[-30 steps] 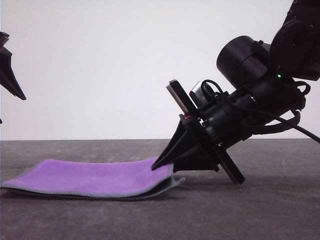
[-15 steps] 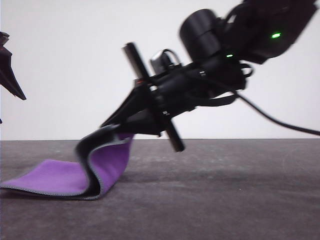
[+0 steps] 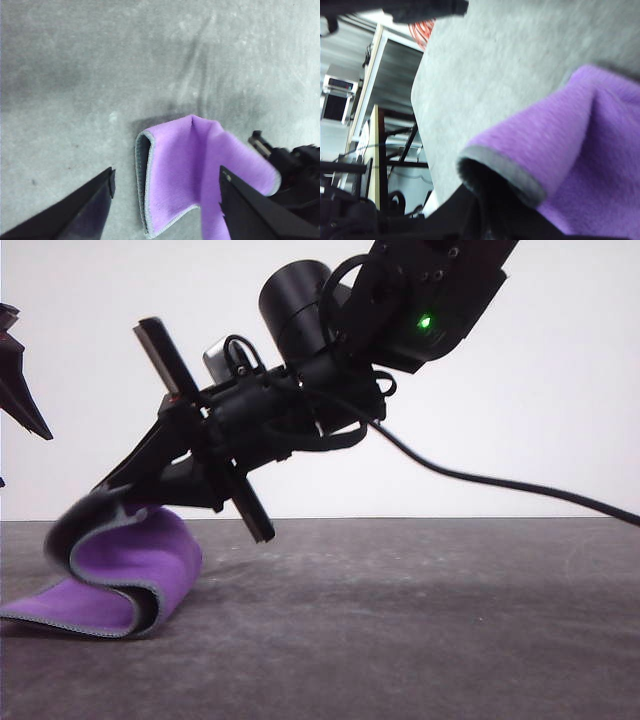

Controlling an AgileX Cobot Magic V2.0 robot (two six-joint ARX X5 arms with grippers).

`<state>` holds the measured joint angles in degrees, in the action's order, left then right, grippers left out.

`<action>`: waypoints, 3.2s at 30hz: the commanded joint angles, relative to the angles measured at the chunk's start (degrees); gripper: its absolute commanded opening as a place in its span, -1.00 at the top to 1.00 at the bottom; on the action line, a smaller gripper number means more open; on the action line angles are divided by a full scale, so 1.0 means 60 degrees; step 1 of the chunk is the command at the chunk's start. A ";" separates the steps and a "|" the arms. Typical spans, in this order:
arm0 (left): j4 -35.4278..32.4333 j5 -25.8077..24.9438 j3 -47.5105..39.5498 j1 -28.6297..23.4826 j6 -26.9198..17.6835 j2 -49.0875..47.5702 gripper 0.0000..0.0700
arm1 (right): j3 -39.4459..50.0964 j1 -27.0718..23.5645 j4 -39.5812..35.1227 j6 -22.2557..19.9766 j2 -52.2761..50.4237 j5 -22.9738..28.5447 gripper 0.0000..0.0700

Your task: Fold clothes

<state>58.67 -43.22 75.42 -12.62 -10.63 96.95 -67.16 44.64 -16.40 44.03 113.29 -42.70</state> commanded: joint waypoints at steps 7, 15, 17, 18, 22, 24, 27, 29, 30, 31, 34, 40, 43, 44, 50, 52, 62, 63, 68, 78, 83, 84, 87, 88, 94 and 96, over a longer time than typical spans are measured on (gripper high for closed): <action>-0.0028 -0.0007 0.0164 -0.0018 0.0044 0.0131 -0.16 | -0.0178 0.0175 -0.0269 0.0084 0.0300 -0.0119 0.23; -0.0017 -0.0007 0.0164 -0.0018 0.0044 0.0131 -0.16 | -0.0182 0.0185 -0.0511 0.0091 0.0300 -0.0255 0.02; -0.0018 -0.0007 0.0164 -0.0018 0.0044 0.0131 -0.16 | -0.0182 0.0182 -0.0577 0.0082 0.0300 -0.0292 0.02; -0.0018 -0.0007 0.0164 -0.0018 0.0044 0.0131 -0.16 | -0.0182 0.0182 -0.0644 0.0035 0.0300 -0.0299 0.02; -0.0006 -0.0011 0.0164 -0.0017 0.0043 0.0131 -0.16 | -0.0186 0.0064 -0.0605 -0.0409 0.0242 -0.0703 0.02; -0.0004 -0.0011 0.0164 -0.0002 0.0040 0.0131 -0.16 | -0.0186 -0.0135 -0.0267 -0.0749 0.0075 -0.0891 0.02; -0.0010 -0.0008 0.0164 0.0018 0.0039 0.0131 -0.16 | -0.0186 -0.0445 0.0945 -0.1769 -0.0339 -0.0607 0.02; -0.0029 -0.0011 0.0164 0.0018 0.0036 0.0131 -0.16 | -0.0186 -0.0722 0.2206 -0.2775 -0.0771 -0.0047 0.02; -0.0029 -0.0008 0.0164 0.0018 0.0036 0.0131 -0.16 | -0.0186 -0.0864 0.2894 -0.3321 -0.1010 0.0399 0.02; -0.0030 -0.0009 0.0164 0.0018 0.0036 0.0131 -0.16 | -0.0186 -0.1019 0.3629 -0.3870 -0.1278 0.0952 0.02; -0.0030 -0.0007 0.0164 0.0018 0.0036 0.0131 -0.16 | -0.0186 -0.1533 0.5709 -0.5291 -0.2130 0.2891 0.02; -0.0025 -0.0007 0.0164 0.0018 0.0032 0.0131 -0.16 | -0.0182 -0.2973 0.7862 -0.6554 -0.3558 0.4792 0.02; -0.0017 -0.0007 0.0164 0.0018 0.0029 0.0131 -0.16 | -0.0182 -0.3897 0.8343 -0.6929 -0.4098 0.4881 0.02; -0.0015 -0.0007 0.0164 0.0018 0.0029 0.0131 -0.16 | -0.0182 -0.4243 0.8502 -0.7072 -0.4268 0.4881 0.02; 0.0007 -0.0007 0.0164 0.0018 -0.0004 0.0131 -0.16 | -0.0182 -0.5736 0.9059 -0.7767 -0.4743 0.4838 0.02; 0.0038 -0.0007 0.0164 0.0018 -0.0004 0.0131 -0.16 | -0.0182 -0.5991 0.9119 -0.7922 -0.4789 0.4813 0.02; 0.0285 -0.0007 0.0164 0.0043 -0.0423 0.0131 0.98 | -0.0182 -0.6585 0.9171 -0.8383 -0.4789 0.4138 0.98; 0.0295 -0.0010 0.0164 0.0056 -0.0456 0.0126 0.99 | -0.0182 -0.6598 0.9162 -0.8405 -0.4789 0.4132 0.98; 0.0211 -0.0007 0.0164 0.0181 -0.0467 -0.0221 0.99 | -0.0182 -0.6612 0.9129 -0.8422 -0.4789 0.4127 0.97; 0.0658 -0.0034 0.0164 0.0142 0.1279 -0.1237 0.99 | -0.0182 -0.6588 0.9001 -0.8346 -0.4789 0.4264 0.97; 0.0649 -0.0047 0.0164 0.0142 0.1278 -0.1297 0.99 | -0.0182 -0.6593 0.8696 -0.8346 -0.4789 0.4266 0.97; 0.0601 -0.0045 0.0164 0.0142 0.1235 -0.1297 0.99 | -0.0182 -0.6593 0.8645 -0.8346 -0.4789 0.4266 0.97; 0.0501 -0.0004 0.0170 0.0094 0.0271 -0.1297 0.99 | -0.0182 -0.6590 0.8508 -0.8346 -0.4789 0.4264 0.97; 0.0505 -0.0011 0.0171 0.0065 0.0003 -0.1297 0.99 | -0.0182 -0.6590 0.8470 -0.8346 -0.4789 0.4263 0.97; 0.0332 0.0519 0.0147 -0.0069 -0.0436 -0.1678 0.99 | -0.0182 -0.6590 0.8189 -0.8346 -0.4789 0.4266 0.97; -0.0229 0.0756 -0.0011 -0.0017 -0.0334 -0.2160 0.99 | -0.0182 -0.6590 0.8054 -0.8346 -0.4789 0.4266 0.97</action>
<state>58.91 -38.86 74.92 -12.85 -11.22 85.51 -67.16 4.93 32.58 -5.98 84.25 -17.10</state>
